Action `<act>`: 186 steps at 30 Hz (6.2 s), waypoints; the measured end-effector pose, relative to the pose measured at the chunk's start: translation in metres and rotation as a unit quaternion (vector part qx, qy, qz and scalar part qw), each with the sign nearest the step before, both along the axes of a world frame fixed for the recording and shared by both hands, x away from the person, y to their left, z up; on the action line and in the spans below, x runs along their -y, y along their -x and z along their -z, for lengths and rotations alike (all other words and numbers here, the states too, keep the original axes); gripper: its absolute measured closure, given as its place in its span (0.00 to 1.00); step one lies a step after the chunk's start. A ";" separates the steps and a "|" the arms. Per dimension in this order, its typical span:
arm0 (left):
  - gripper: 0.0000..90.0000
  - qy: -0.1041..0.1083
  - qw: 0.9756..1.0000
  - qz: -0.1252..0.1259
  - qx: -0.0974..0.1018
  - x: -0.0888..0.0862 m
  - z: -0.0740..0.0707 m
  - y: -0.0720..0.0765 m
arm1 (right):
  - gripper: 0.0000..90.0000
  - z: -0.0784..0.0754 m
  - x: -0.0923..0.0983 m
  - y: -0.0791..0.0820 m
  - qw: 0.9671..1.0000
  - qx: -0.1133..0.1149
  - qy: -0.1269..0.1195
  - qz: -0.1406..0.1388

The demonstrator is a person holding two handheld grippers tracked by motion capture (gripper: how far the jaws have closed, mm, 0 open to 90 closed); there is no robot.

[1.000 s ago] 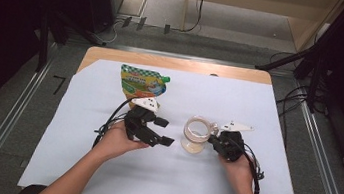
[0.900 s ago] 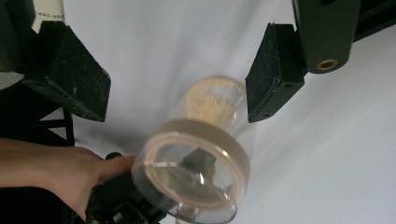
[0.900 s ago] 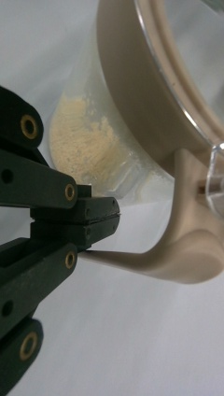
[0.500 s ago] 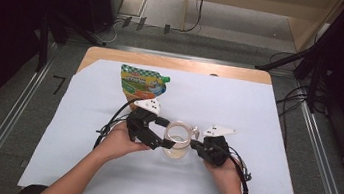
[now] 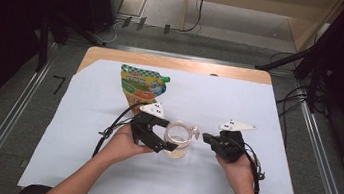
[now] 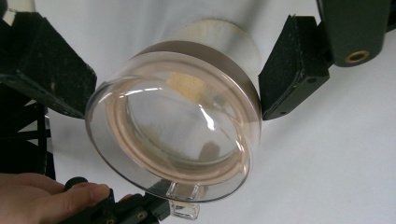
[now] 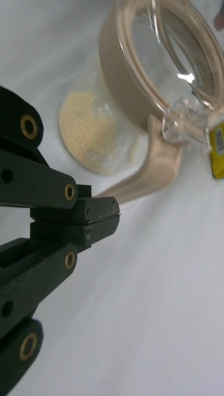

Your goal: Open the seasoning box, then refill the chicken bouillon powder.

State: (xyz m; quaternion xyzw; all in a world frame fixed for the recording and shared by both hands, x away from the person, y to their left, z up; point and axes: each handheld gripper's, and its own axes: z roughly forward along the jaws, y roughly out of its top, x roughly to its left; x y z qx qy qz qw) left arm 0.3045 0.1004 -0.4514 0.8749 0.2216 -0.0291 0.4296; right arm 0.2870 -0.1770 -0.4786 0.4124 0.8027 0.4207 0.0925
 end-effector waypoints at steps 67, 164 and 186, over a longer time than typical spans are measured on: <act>0.55 0.014 0.999 0.036 0.027 0.031 -0.044 0.003 | 1.00 0.010 -0.019 -0.009 1.000 0.000 0.014 0.004; 0.40 0.010 0.991 -0.132 -0.009 -0.145 -0.076 -0.057 | 0.54 -0.016 -0.038 0.065 0.988 0.012 -0.031 -0.151; 0.44 0.006 0.989 -0.145 0.002 -0.145 -0.059 -0.095 | 0.53 -0.016 -0.065 0.070 0.982 0.017 -0.040 -0.184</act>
